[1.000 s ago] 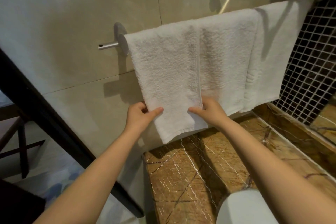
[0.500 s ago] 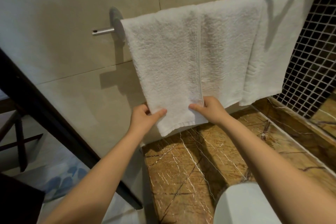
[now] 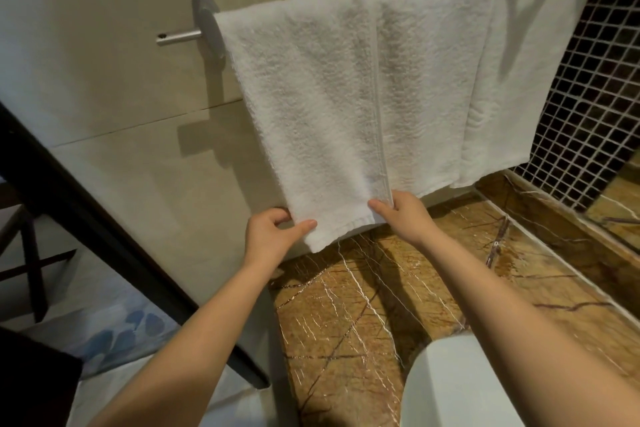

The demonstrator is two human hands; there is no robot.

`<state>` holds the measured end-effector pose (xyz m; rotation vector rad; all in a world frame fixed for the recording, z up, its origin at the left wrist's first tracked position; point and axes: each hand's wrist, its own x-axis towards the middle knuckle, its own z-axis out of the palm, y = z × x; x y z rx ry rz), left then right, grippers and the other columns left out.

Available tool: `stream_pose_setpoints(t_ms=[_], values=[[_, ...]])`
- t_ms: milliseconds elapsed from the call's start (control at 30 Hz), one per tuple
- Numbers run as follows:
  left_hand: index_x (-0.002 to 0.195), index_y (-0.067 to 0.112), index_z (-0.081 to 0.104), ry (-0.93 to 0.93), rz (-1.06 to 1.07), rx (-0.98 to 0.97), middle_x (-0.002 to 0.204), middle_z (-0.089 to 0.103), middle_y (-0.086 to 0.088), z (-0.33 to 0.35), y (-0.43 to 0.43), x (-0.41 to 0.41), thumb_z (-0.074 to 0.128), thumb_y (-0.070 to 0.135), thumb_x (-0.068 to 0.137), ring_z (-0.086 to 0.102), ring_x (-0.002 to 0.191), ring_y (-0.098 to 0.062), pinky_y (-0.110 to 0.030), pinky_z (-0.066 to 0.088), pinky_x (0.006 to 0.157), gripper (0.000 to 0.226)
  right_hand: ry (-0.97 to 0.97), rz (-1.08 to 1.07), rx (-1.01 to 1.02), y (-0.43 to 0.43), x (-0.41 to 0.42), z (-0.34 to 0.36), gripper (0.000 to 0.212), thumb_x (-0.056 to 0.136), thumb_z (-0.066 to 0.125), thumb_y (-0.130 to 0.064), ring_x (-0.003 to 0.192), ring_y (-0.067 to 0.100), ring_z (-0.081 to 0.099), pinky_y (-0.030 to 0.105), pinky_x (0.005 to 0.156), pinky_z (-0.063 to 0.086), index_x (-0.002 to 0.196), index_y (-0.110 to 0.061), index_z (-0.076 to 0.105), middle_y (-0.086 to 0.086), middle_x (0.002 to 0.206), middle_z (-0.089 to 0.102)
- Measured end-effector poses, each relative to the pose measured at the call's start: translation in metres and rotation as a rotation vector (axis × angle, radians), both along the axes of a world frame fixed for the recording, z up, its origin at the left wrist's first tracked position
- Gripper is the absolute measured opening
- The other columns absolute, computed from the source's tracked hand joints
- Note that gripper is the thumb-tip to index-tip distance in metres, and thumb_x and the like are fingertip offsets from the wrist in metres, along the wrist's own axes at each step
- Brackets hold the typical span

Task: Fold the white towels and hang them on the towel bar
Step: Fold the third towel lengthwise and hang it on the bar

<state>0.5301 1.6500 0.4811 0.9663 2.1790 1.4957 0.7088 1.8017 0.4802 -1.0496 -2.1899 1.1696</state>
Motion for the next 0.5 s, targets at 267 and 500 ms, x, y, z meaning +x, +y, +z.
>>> stream_pose_setpoints(t_ms=[267,500], values=[[0.072,0.034,0.069,0.036,-0.078,-0.010,0.075,0.068,0.024,-0.002,-0.008,0.005,0.087,0.026,0.062,0.065,0.077,0.007,-0.011,0.046,0.067,0.022,0.107,0.014,-0.078,-0.008,-0.007,-0.006,0.037,0.095,0.053,-0.034,0.103,0.016,0.059,0.038,0.092,0.050,0.124,-0.012,0.060,0.000,0.116,0.063],[0.075,0.032,0.070,0.082,-0.101,-0.009,0.079,0.068,0.021,-0.005,-0.010,0.005,0.085,0.026,0.066,0.064,0.075,0.009,-0.003,0.045,0.063,0.018,0.170,-0.096,-0.035,-0.013,-0.005,-0.012,0.029,0.094,0.055,-0.035,0.055,-0.004,0.042,0.016,0.052,0.032,0.067,-0.030,0.049,-0.017,0.064,0.049]])
